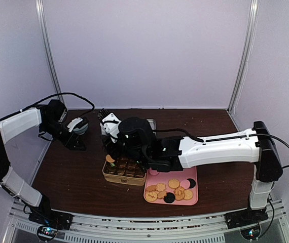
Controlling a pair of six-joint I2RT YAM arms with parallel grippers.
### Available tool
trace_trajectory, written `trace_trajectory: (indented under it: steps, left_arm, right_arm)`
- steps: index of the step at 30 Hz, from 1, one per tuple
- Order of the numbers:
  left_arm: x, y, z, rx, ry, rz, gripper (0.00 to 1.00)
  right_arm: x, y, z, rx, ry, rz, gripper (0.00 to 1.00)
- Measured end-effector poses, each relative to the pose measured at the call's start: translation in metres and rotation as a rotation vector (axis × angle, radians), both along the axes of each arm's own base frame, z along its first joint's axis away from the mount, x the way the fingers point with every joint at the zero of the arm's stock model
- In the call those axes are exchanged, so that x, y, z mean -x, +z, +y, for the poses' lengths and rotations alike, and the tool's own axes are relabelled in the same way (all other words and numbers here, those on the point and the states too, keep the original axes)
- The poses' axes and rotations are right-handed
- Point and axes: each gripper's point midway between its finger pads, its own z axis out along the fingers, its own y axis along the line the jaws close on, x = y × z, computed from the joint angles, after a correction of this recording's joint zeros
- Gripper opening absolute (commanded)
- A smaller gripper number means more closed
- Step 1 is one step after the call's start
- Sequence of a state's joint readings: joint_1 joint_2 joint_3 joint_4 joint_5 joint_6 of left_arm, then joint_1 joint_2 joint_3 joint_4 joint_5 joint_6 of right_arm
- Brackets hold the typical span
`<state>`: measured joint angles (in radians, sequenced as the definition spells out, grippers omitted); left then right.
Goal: Pack the cookies
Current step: Adjust the fake cookies in the empty pocket of the box.
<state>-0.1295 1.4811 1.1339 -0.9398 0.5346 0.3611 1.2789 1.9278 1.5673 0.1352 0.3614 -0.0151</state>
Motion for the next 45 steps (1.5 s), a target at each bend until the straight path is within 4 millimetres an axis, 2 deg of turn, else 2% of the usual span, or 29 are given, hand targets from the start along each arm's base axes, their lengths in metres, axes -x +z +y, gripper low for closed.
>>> trace_trajectory:
  steps: [6,15,22,28,40,45]
  left_arm:
    - [-0.001,0.000,0.002,0.000,0.006,0.000,0.43]
    - [-0.002,0.001,0.002,0.000,0.006,0.001,0.43]
    - [-0.003,0.001,0.004,-0.001,0.008,-0.003,0.43]
    - [-0.003,0.001,0.006,-0.002,0.008,-0.004,0.42]
    - [-0.001,0.001,0.006,0.004,0.007,0.004,0.42]
    - [-0.001,0.001,0.006,0.003,0.003,0.002,0.42]
  right_arm:
    - [0.008,-0.023,0.002,0.028,0.039,0.040,0.39]
    - [0.012,-0.031,0.006,0.039,0.067,0.055,0.38]
    - [0.008,-0.057,0.009,0.083,0.065,0.075,0.38]
    - [0.001,-0.056,0.007,0.083,0.058,0.077,0.38]
    - [-0.005,-0.035,0.011,0.045,0.052,0.056,0.38]
    - [-0.007,-0.039,0.013,0.048,0.050,0.057,0.37]
